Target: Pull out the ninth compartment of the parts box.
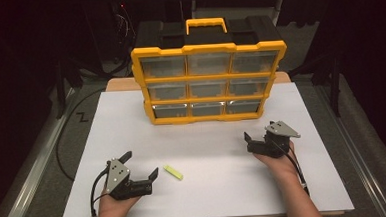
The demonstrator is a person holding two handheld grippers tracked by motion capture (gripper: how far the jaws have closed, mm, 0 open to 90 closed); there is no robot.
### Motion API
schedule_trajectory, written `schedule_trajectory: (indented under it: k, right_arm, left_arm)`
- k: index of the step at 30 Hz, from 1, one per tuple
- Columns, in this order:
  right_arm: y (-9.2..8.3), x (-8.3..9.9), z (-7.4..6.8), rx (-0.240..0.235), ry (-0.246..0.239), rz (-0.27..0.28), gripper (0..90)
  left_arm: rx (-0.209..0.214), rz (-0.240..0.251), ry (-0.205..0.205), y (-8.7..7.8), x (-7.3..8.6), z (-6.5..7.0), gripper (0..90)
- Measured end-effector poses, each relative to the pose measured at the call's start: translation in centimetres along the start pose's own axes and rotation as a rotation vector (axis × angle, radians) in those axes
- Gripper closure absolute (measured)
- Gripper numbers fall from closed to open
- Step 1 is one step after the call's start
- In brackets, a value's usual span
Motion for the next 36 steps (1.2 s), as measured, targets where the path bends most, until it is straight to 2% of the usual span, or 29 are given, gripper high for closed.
schedule_trajectory:
  k: [3, 14, 26, 28, 32, 36]
  right_arm:
    - [0.5, -0.5, 0.2, 0.006, -0.008, 0.001, 1.8]
    - [0.3, -0.4, 0.1, 0.017, -0.035, -0.025, 1.8]
    - [-0.4, -0.4, -0.1, 0.04, -0.111, -0.062, 1.8]
    - [-0.6, -0.4, -0.1, 0.044, -0.126, -0.07, 2.2]
    - [-1.0, -0.3, -0.2, 0.027, -0.147, -0.085, 1.1]
    - [-1.3, -0.1, -0.2, 0.034, -0.169, -0.102, 1.0]
  left_arm:
    - [-0.011, -0.006, -0.004, 0.1, 0.0, -0.1, 0.3]
    - [-0.02, -0.019, -0.015, 0.0, 0.1, -0.1, 0.3]
    - [-0.022, -0.026, -0.016, 0.1, 0.1, -0.2, 0.3]
    - [-0.026, -0.042, -0.022, 0.1, 0.1, -0.2, 0.3]
    - [-0.034, -0.047, -0.023, 0.1, 0.1, -0.3, 0.2]
    - [-0.04, -0.04, -0.031, 0.0, 0.1, -0.4, 0.3]
Point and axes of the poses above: each handheld gripper's, and its own axes: y roughly forward along the jaws, x roughly out of its underside, z roughly to its right, the point moved 5 cm from there along y, roughly forward along the jaws, and after that the axes turned 15 degrees about -x, right-handed, at the moved point
